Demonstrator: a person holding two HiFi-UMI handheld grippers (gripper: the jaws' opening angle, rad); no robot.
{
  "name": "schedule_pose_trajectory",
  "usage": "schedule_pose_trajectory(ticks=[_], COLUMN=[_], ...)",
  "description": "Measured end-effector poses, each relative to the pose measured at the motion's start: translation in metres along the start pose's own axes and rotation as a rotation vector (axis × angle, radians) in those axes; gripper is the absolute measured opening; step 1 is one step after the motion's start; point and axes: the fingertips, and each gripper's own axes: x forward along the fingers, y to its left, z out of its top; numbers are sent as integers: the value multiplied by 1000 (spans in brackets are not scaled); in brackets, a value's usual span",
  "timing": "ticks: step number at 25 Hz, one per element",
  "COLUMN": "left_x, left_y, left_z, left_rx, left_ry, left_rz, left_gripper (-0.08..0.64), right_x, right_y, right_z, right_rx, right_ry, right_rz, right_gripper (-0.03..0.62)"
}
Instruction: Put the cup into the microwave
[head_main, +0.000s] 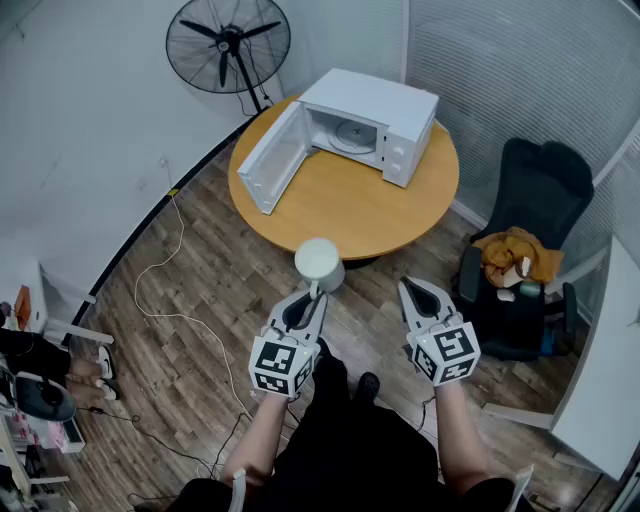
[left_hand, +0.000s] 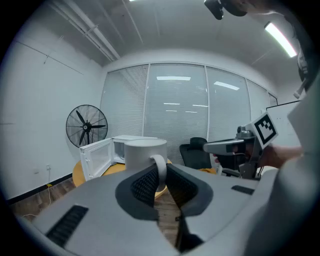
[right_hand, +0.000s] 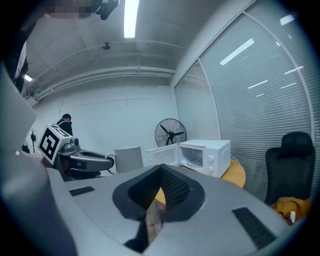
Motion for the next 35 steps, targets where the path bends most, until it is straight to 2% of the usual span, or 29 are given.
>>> schedule_pose_trajectory(ticks=[11,20,28,35], left_x=[-11,-9,16,55], left_y=[-16,-20,-2,25], left_z=[-14,-10,-7,1], left_rx=[-2,2,0,-2], left_ry=[1,-16,-26,-31], left_rz=[-6,-27,-70,-125], left_gripper=[28,28,28,28], right_x=[-17,-14,12,48], right_y=[9,6,6,-19], right_z=[-10,-12,-17,-10], right_rx=[8,26,31,57], right_ry=[7,7,38,53], right_rz=[16,21,30,-28], right_gripper=[6,8,8,8])
